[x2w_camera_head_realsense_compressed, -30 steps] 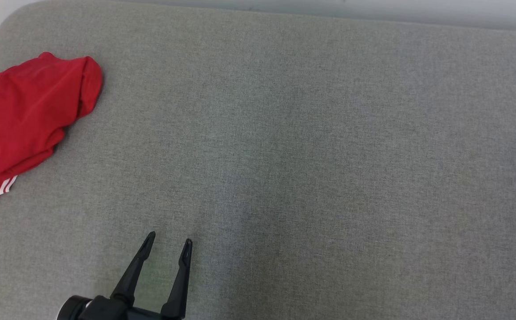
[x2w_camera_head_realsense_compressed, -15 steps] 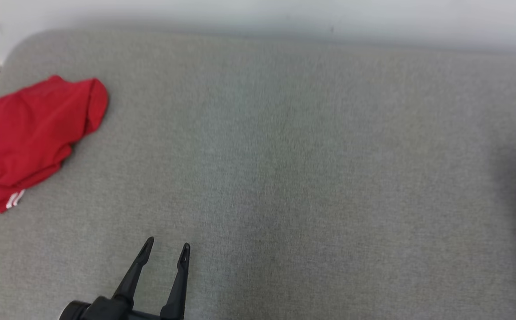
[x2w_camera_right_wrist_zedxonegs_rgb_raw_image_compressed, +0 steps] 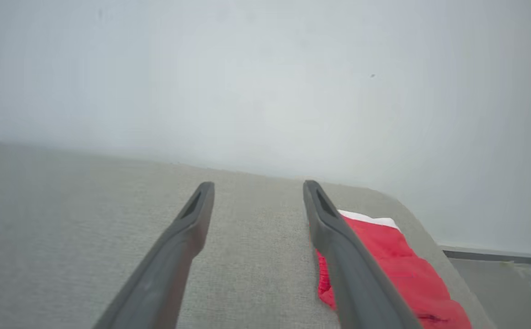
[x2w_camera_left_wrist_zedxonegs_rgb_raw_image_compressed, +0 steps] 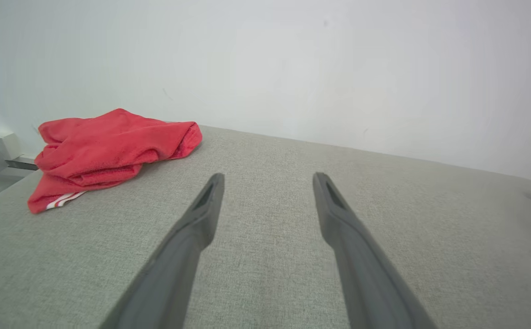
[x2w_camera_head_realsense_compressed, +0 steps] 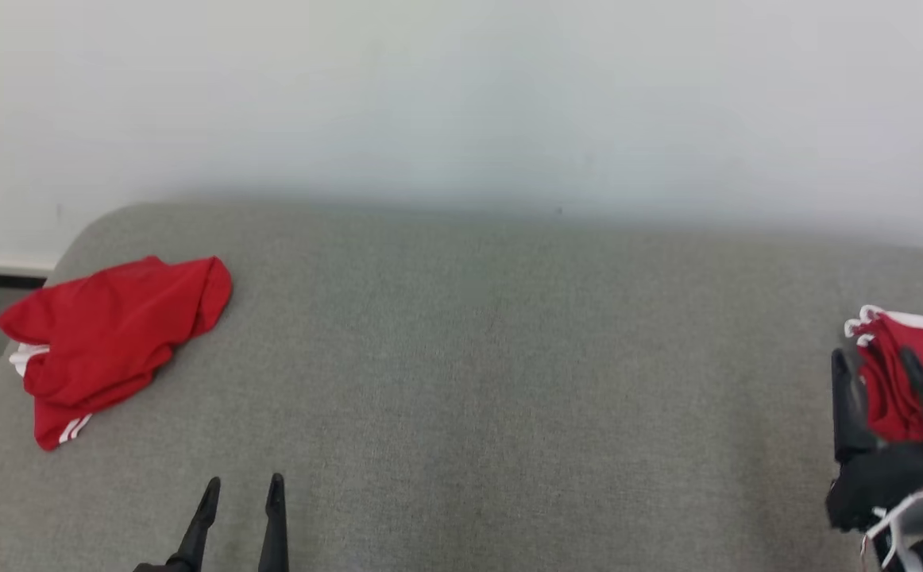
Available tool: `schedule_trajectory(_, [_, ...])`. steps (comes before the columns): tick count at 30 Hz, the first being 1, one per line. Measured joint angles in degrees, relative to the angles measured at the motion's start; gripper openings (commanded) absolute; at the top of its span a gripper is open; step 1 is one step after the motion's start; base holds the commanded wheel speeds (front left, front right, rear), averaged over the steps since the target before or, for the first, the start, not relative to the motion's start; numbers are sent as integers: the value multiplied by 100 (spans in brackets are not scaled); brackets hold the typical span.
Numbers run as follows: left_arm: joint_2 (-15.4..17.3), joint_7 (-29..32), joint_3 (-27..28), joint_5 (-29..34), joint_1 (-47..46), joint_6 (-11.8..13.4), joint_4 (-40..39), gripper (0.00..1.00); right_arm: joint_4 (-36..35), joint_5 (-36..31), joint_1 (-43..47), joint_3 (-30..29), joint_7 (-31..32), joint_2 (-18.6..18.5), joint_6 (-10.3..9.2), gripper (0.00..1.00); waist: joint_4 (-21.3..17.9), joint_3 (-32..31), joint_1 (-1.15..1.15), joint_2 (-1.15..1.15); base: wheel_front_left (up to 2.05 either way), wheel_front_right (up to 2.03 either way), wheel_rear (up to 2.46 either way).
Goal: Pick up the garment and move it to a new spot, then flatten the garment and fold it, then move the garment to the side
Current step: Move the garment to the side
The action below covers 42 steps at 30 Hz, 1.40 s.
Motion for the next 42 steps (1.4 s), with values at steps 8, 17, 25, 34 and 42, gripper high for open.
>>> schedule_trajectory(8, [-181,-16,361,-41,69,-113,58,100,-533,510,1085,52,-657,792,-1,100,-107,-613,0,0,0,0,0])
schedule_trajectory(17, [-242,-18,617,70,416,-567,13,100,-108,782,1388,348,-1226,926,-1,100,-333,-904,1,0,0,0,0])
schedule_trajectory(25, [-232,-16,609,147,471,-661,285,100,168,1081,1530,786,-1223,934,-1,100,-497,-954,2,1,0,0,0])
schedule_trajectory(34, [-127,-18,503,49,354,-690,401,100,381,1128,1497,787,-1379,936,-1,100,-559,-919,2,1,0,0,0])
schedule_trajectory(42, [55,-18,407,-105,328,-690,463,100,582,1129,1480,737,-1527,937,-1,100,-524,-906,2,1,0,0,0])
